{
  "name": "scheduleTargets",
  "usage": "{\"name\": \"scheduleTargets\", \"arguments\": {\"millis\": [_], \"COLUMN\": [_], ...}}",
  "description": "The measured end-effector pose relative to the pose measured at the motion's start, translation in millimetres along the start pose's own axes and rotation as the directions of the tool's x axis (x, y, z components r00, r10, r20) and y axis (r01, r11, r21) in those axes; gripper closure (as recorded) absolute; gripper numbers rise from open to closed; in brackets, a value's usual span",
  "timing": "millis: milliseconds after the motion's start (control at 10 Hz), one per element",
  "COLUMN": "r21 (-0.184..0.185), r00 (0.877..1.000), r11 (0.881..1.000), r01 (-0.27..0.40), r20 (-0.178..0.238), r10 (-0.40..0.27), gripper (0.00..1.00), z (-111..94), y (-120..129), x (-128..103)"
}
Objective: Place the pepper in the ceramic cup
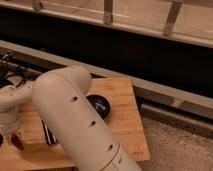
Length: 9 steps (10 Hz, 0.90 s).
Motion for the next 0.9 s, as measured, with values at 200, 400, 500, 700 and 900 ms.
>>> {"name": "scheduleTargets", "arguments": {"millis": [200,400,500,700,900], "r21": [-0.004,-0.02,-0.018,-0.003,0.011], "r00": [1.0,0.999,0.999,0.997,0.993], "r11": [1.0,1.0,1.0,1.0,1.0], "r01": [0.003,0.007,0.004,-0.01,-0.016], "r20": [0.005,0.04,0.052,0.074,0.118], "r10": [-0.003,-0.006,-0.003,0.01,0.015], "gripper": [1.0,1.0,1.0,1.0,1.0], "z": [-2.2,-20.5,-36.9,-85.2,-135.2], "y": [-2.3,-11.2,-16.5,-27.3,-28.8], "x": [-0.5,-11.1,-14.4,-21.1,-23.8]}}
